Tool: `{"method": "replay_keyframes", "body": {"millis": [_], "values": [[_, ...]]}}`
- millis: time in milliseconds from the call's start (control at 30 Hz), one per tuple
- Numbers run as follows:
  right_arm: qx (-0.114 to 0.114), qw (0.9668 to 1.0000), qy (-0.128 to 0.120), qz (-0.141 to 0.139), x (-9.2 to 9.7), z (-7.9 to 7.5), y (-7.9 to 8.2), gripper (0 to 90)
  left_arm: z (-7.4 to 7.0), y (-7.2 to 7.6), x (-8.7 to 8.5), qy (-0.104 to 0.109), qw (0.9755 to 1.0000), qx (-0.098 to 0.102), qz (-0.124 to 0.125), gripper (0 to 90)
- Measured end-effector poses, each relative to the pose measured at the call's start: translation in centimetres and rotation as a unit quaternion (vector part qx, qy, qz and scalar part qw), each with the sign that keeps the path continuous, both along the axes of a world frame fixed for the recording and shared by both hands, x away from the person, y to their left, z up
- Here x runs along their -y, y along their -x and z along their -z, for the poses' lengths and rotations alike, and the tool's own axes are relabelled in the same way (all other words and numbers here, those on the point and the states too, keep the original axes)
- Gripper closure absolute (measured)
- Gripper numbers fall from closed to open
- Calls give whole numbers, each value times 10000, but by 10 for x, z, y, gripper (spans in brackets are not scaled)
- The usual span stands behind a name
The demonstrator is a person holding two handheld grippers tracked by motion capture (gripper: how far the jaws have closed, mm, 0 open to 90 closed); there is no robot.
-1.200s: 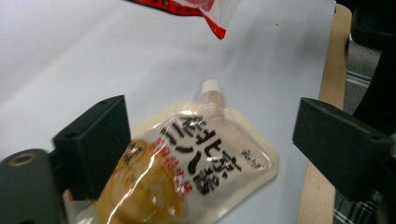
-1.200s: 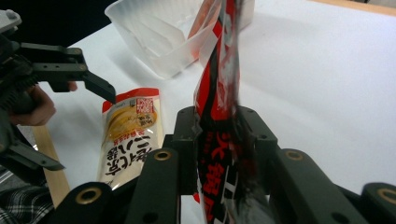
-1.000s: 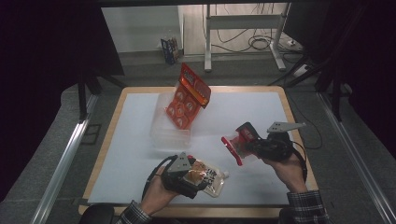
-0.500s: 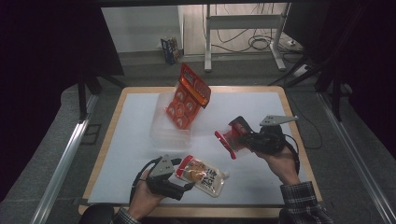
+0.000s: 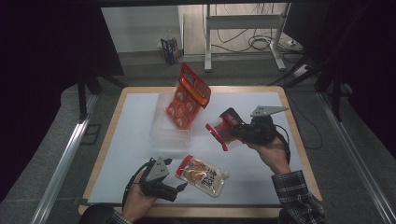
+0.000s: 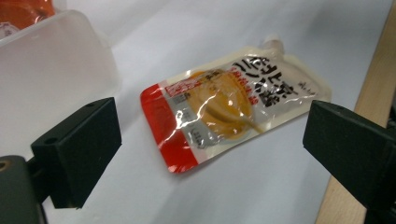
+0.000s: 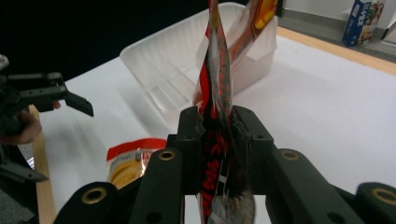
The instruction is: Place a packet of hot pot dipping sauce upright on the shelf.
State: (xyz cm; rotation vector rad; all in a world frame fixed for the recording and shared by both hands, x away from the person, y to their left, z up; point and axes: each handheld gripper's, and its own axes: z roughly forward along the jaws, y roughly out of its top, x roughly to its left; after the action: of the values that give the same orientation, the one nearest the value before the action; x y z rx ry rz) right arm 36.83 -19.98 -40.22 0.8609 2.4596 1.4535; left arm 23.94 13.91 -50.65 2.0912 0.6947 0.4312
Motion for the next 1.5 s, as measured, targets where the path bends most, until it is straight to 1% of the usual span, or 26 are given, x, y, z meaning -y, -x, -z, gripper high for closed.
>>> {"method": "replay_keyframes", "body": {"millis": [100, 200, 367, 633, 800, 833, 1100, 1167, 1333, 1500], "values": [[37, 10000, 8, -45, -7, -4, -5, 723, 0, 1, -3, -29, 10000, 27, -53, 31], [49, 10000, -6, -80, -12, -7, -9, 723, 1, 3, -7, -14, 9999, 27, -129, 28], [83, 9998, -27, -202, -27, -12, -19, 723, 2, 6, -14, -10, 9996, 28, -279, 26], [92, 9992, -4, -394, -51, -11, -33, 723, 3, 13, -22, -36, 9989, 85, -468, 22], [115, 9989, 3, -448, -63, -9, -42, 724, 3, 16, -26, -34, 9984, 90, -553, 21], [124, 9989, 2, -461, -66, -8, -44, 723, 3, 16, -27, -61, 9984, 88, -548, 21], [172, 9981, -1, -599, -84, -3, -54, 725, 3, 16, -27, -69, 9987, 64, -505, 21], [172, 9980, -7, -614, -89, -2, -56, 726, 4, 15, -28, 24, 9988, 6, -483, 19], [199, 9974, 0, -689, -99, 3, -61, 727, 3, 15, -30, 142, 9987, -16, -492, 19], [223, 9969, -11, -751, -109, 6, -65, 728, 3, 14, -31, 173, 9987, -41, -485, 19]]}}
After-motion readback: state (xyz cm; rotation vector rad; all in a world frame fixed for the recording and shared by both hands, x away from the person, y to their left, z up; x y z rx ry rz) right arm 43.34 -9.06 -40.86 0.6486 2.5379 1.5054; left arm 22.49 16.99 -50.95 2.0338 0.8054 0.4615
